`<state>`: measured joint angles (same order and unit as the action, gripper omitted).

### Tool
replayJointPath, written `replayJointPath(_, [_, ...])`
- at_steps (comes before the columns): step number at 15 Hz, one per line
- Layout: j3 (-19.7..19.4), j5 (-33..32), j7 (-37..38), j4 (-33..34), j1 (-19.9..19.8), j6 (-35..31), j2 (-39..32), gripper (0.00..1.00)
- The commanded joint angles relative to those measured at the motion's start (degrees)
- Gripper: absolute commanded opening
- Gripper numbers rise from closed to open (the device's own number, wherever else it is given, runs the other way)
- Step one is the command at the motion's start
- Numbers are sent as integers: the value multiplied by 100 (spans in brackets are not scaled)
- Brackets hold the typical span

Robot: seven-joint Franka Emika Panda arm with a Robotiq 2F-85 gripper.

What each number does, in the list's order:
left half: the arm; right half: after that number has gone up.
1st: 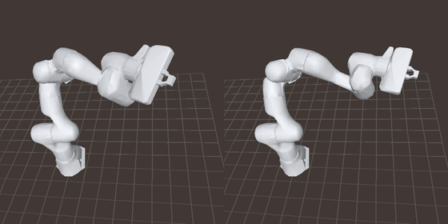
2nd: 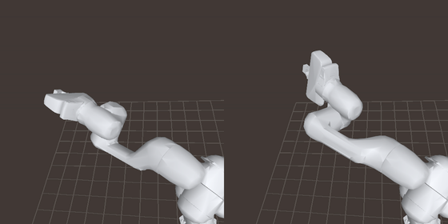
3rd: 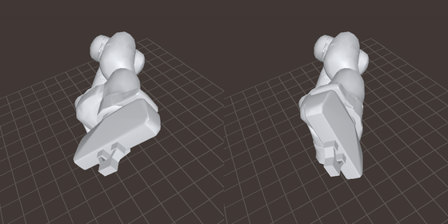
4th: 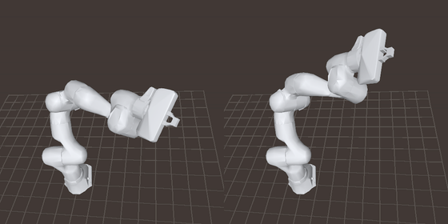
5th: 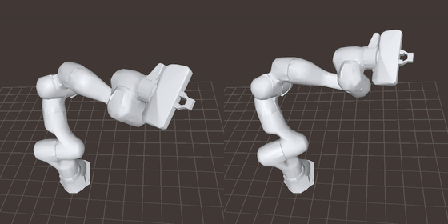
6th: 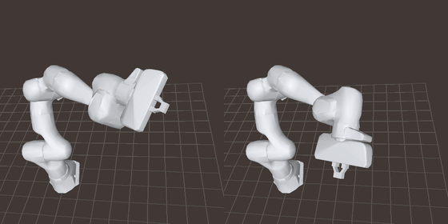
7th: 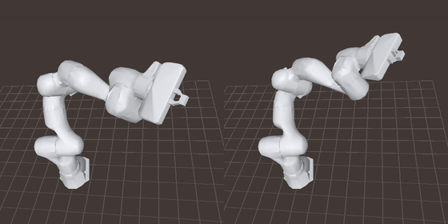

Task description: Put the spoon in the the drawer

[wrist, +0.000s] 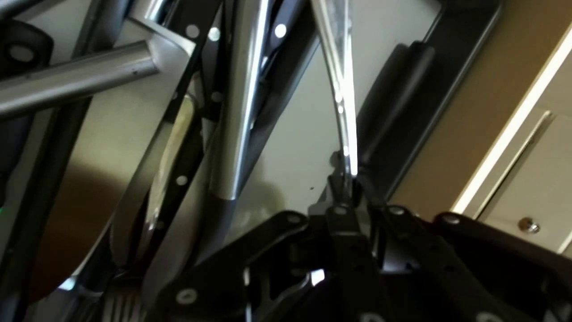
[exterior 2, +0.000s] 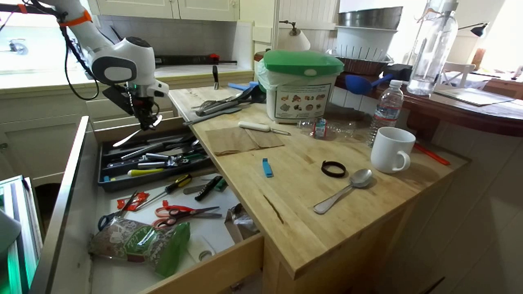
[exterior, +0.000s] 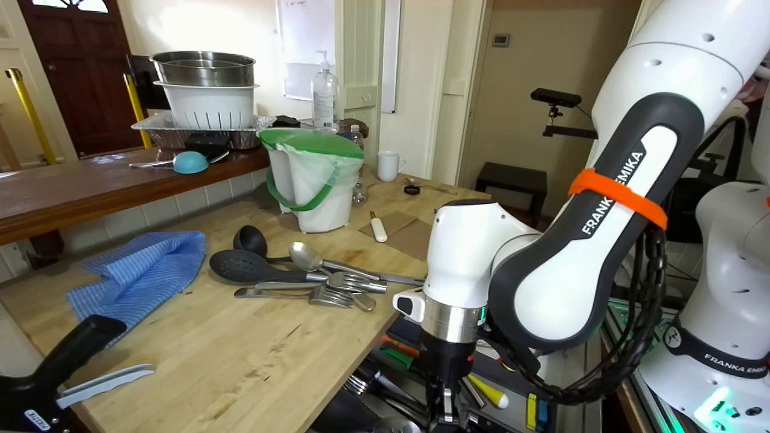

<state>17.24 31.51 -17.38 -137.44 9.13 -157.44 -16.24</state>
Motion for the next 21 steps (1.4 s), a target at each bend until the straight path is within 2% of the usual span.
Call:
replayJointPath(1, [40,54,543,-603,-149,-1032,319,2])
replayJointPath(2, [158,-144,378,-251,-232,-648,49,2])
replayJointPath(3, [172,-190,406,-313,-276,-736,63,10])
replayJointPath(5, [211,-198,398,-297,-320,-734,53,10])
replayJointPath(6, [224,-197,398,-283,-320,-734,47,2])
replayJointPath(8, [622,459,-36,-96,-675,-1061,-91,2])
replayJointPath(10, [911,899,-146,77,-951,-1251,-216,2])
replayJointPath(12, [1140,1382,-424,297,-1182,-1251,-355,2])
replayJointPath(18, [1668,2045,-698,665,-1594,-1102,-883,2])
replayJointPath(19, [1830,2191,-889,788,-1762,-1026,-1046,2])
replayJointPath(21, [1970,2222,-956,917,-1884,-803,-1247,2])
